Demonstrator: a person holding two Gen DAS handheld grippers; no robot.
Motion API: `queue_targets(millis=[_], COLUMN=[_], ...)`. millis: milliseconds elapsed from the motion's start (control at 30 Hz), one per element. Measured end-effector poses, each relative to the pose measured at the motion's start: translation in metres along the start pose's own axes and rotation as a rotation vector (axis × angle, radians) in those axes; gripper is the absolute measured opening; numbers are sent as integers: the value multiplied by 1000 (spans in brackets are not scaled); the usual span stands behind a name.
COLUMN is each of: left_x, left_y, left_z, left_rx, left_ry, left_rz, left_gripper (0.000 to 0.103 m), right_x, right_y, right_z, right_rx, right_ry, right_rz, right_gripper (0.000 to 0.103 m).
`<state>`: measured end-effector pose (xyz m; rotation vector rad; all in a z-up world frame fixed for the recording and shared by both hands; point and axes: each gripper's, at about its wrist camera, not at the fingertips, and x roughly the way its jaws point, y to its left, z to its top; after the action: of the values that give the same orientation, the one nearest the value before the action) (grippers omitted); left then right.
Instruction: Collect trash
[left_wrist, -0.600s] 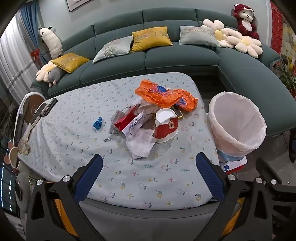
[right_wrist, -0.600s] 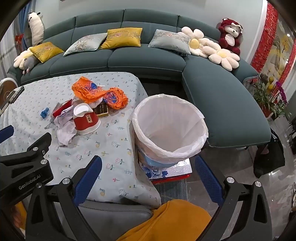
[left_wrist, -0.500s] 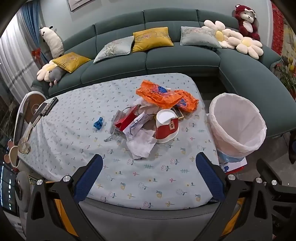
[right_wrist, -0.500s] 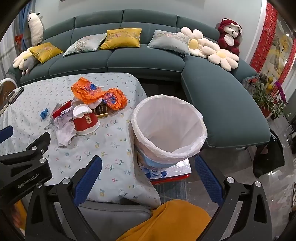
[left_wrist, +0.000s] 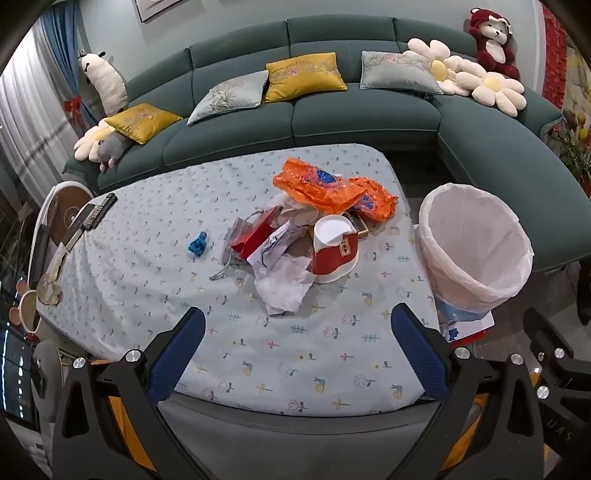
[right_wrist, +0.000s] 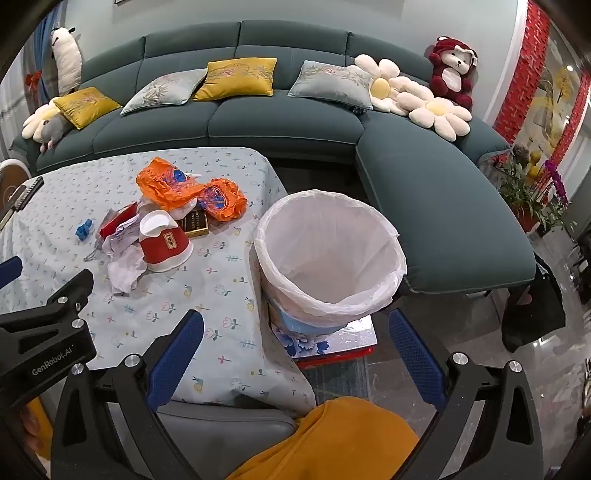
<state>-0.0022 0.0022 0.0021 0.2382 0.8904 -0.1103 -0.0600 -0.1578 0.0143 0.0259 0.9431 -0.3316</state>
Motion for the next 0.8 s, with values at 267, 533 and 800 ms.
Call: queue_targets(millis=[267,533,800], left_x=[-2,-2,-6], left_y=[4,6,7], left_z=[-1,-1,1], left_rx=[-21,-29,-27], left_ry=[-24,-27,-38], left_rz=[9,36,40], left_gripper=[96,96,96], right_x=[0,-2,-2], right_y=[1,3,3], right_z=[0,2,2], right_rx=[1,-4,-5], right_ry=[1,-4,-6], right_rz=[0,0,1], right_gripper=[96,96,96])
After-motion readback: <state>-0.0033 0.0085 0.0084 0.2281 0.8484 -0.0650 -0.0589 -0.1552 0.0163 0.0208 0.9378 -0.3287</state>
